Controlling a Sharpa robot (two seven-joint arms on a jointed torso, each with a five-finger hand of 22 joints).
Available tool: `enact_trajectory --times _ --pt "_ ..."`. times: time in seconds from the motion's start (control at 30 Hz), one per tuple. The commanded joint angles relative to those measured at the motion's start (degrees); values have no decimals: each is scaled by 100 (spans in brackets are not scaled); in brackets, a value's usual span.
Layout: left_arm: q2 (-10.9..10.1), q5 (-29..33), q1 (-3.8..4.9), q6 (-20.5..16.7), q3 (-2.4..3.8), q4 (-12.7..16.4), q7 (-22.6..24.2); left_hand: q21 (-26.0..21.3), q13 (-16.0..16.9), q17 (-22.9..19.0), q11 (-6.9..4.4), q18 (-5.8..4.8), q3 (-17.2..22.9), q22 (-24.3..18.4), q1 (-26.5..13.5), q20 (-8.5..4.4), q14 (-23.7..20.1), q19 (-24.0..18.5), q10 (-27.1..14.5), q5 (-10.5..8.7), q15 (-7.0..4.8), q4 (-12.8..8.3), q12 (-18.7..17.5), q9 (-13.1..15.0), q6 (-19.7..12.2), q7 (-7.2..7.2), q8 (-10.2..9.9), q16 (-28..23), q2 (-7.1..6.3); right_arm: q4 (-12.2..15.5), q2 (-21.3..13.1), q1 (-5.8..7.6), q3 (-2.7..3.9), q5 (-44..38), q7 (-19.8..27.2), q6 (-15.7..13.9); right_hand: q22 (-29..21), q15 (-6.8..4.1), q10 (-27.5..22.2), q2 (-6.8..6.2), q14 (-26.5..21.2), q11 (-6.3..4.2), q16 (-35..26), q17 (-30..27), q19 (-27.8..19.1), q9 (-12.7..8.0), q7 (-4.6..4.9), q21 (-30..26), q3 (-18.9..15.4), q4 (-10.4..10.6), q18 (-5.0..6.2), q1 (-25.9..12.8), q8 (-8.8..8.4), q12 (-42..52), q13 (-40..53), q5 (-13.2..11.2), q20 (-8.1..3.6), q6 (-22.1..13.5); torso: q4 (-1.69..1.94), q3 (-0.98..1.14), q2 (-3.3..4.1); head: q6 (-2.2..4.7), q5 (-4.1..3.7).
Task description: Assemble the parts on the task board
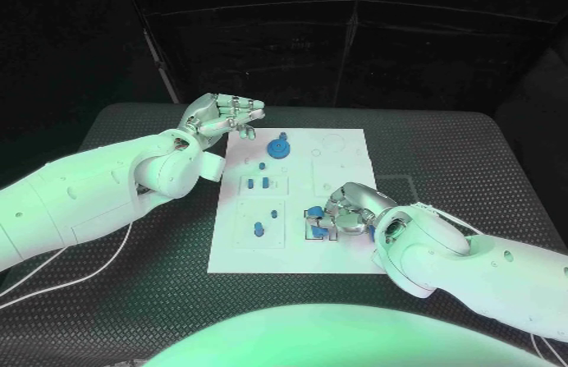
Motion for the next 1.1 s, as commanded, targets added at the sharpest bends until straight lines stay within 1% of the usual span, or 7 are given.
enact_trajectory --times 0.03,0.2,0.43,0.63,0.8,0.87,1.1 --pt "13 24 9 66 6 6 24 -13 -9 -5 -6 73 -30 -7 -16 24 -24 -11 -24 -22 6 17 24 -6 -11 32 -30 -22 30 -24 28 9 5 -21 -123 141 6 -49 22 4 430 -2 21 590 14 15 -4 21 -57 -14 -102 -64 32 -10 3 -73 -39 45 7 4 1 -25 11" --pt "16 24 9 72 6 -2 18 -20 -8 -7 -6 74 -34 -12 -16 25 -25 -9 -29 -22 6 17 28 -5 -13 32 -30 -24 30 -57 58 10 6 -96 -132 181 13 -54 21 -29 427 -7 18 584 13 65 -9 21 -170 -18 -104 -153 61 -44 8 -584 -47 47 -5 7 -2 -42 46" --pt "21 24 9 80 6 -7 8 -22 -8 -7 -7 74 -32 -14 -11 25 -25 -9 -31 -20 6 14 29 -5 -14 31 -31 -24 33 -63 80 10 6 -153 -113 160 3 -49 -1 -248 420 2 0 550 -1 148 -4 6 -193 -3 -101 -632 104 -133 -18 -1736 -43 20 -10 8 -8 -43 60" --pt "26 24 9 90 6 -13 11 -22 -8 -7 -7 74 -32 -14 -11 25 -25 -9 -31 -20 6 14 29 -5 -14 31 -31 -24 33 -43 62 10 5 -205 -79 67 25 -52 4 -476 423 -5 3 563 5 212 -12 10 77 8 -103 -1200 153 -159 2 -2101 -45 20 -1 11 -5 -43 58" --pt "33 24 9 98 6 -22 10 -24 -8 -7 -7 74 -33 -15 -10 25 -25 -8 -33 -20 6 14 29 -5 -15 32 -31 -25 34 -2 24 10 5 -256 -53 -4 38 -53 7 -494 427 -6 10 583 11 227 -12 15 152 5 -105 -1288 161 -165 9 -2148 -46 12 -5 15 -8 -34 81" --pt "33 24 8 101 5 -24 9 -25 -8 -7 -6 74 -33 -16 -10 26 -25 -8 -34 -20 6 14 30 -5 -15 32 -32 -25 34 29 -4 9 4 -268 -17 -26 47 -55 16 -473 428 -8 13 590 14 241 -16 19 237 -5 -106 -1220 171 -158 27 -1996 -47 11 -11 13 -7 -32 90" --pt "32 24 7 104 5 -34 6 -25 -8 -7 -6 74 -33 -16 -10 26 -25 -8 -34 -20 6 14 30 -5 -15 32 -32 -25 34 167 -134 9 2 -312 122 -19 96 -65 48 -398 444 -20 49 677 32 303 -27 36 419 -147 -112 -163 199 -149 100 -1562 -62 -9 -21 16 -10 -28 123"
